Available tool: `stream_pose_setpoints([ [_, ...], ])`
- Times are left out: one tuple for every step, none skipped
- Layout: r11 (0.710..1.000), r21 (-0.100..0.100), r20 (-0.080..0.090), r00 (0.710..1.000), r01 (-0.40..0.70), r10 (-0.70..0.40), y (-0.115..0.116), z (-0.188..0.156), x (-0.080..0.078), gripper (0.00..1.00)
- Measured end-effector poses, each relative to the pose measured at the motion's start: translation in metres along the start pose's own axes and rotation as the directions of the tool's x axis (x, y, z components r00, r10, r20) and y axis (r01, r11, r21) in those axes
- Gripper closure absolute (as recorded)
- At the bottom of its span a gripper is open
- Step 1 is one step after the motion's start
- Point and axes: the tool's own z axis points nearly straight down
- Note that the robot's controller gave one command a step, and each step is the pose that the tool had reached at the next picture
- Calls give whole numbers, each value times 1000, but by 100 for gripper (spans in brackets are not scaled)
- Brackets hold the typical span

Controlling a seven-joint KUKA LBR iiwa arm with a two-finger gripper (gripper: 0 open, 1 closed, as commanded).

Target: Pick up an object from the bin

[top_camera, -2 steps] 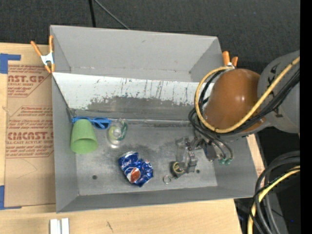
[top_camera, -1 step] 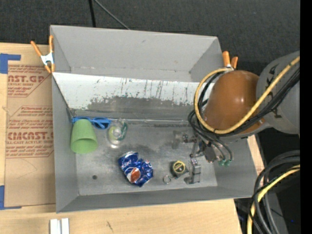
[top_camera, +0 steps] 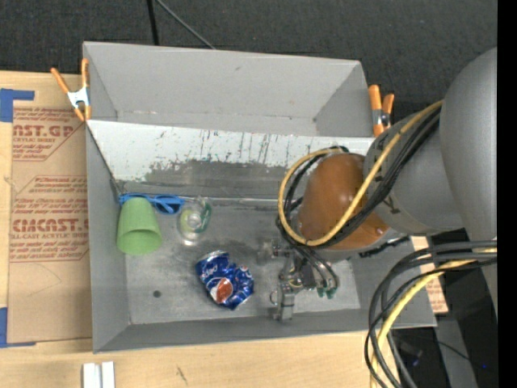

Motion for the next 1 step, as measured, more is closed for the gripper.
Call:
stream_pose_setpoints([
  [982,7,7,982,187,-187,-119,-67,16,0],
])
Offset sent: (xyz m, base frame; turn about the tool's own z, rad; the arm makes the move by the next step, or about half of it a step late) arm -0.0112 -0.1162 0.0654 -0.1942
